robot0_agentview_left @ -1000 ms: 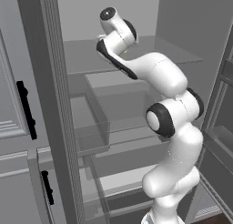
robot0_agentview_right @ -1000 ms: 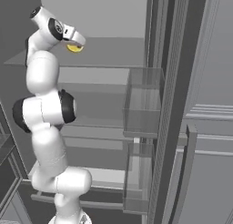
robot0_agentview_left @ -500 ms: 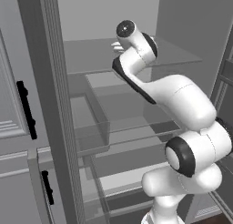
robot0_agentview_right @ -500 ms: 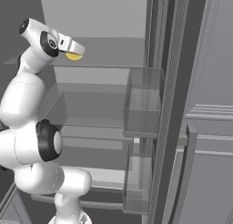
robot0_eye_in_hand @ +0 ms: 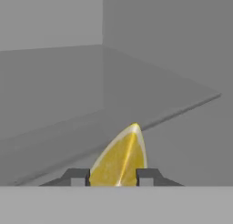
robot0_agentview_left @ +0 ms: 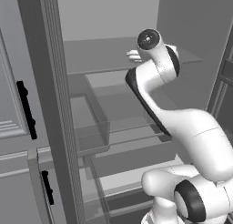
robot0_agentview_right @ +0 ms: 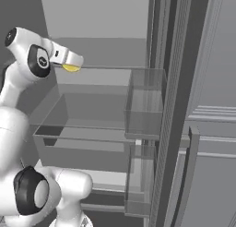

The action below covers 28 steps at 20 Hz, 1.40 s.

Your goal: Place one lemon wedge and one chicken drumstick in each tupperware on the nearby counter, to pack two identical lunches.

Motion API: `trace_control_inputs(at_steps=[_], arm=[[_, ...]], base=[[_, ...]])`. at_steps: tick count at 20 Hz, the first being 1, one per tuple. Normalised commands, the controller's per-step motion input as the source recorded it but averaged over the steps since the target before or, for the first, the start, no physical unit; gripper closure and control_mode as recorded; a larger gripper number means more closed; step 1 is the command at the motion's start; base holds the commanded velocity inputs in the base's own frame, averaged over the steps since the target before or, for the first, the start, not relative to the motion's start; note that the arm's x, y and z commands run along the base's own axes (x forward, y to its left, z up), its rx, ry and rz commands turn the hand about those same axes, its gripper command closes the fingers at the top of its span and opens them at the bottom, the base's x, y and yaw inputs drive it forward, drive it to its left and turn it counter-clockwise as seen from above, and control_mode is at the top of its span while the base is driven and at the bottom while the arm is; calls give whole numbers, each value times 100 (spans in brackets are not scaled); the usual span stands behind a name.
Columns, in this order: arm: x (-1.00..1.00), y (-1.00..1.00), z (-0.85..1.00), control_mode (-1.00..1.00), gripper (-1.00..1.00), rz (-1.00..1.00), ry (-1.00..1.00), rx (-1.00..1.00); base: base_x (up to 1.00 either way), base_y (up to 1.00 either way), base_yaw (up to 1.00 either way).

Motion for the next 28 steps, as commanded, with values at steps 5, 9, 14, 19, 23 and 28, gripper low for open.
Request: trace_control_inputs(at_steps=[5, 9, 14, 19, 23, 28], arm=[[-100, -20, -11, -100, 100, 11, -10, 0], [-100, -4, -22, -100, 100, 13, -3, 0], [-40, 0, -12, 100, 100, 6, 0, 0], [0, 0, 0, 100, 100, 0, 0, 0], [0, 0, 0, 100, 100, 0, 0, 0], [0, 0, 0, 100, 100, 0, 0, 0]], base=[[0, 0, 0], [0, 0, 0], [-60, 0, 11], [-100, 0, 20], [-100, 6, 21], [-100, 27, 27]])
